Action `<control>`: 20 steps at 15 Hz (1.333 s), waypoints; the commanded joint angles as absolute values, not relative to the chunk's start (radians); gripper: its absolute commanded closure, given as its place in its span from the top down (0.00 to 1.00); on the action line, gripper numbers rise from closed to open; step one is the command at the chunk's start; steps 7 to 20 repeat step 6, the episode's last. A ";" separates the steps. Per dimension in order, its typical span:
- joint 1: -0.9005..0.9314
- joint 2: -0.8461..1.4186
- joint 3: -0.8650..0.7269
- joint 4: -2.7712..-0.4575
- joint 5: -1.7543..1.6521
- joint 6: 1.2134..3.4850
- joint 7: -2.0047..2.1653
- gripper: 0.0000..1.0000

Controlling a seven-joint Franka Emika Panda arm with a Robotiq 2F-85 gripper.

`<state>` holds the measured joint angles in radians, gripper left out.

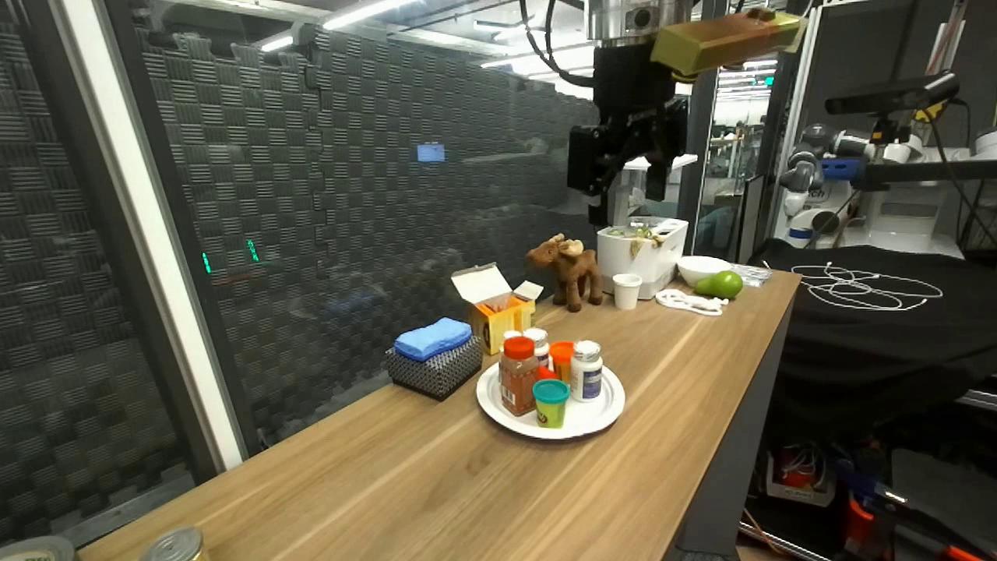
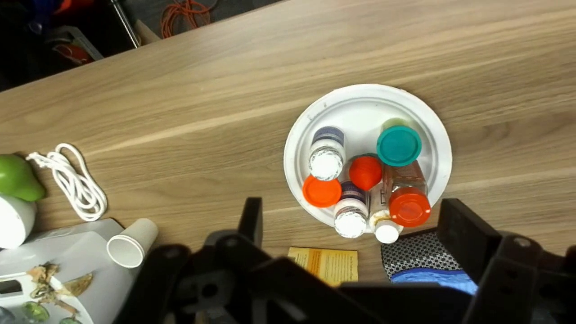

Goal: Put the objects surrounding the plate on to the plate.

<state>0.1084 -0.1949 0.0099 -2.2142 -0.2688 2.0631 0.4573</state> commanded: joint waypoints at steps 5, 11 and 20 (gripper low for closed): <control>0.070 -0.200 0.045 -2.220 -0.257 2.062 0.429 1.00; 0.070 -0.200 0.045 -2.220 -0.257 2.062 0.428 1.00; 0.070 -0.200 0.045 -2.220 -0.257 2.062 0.428 1.00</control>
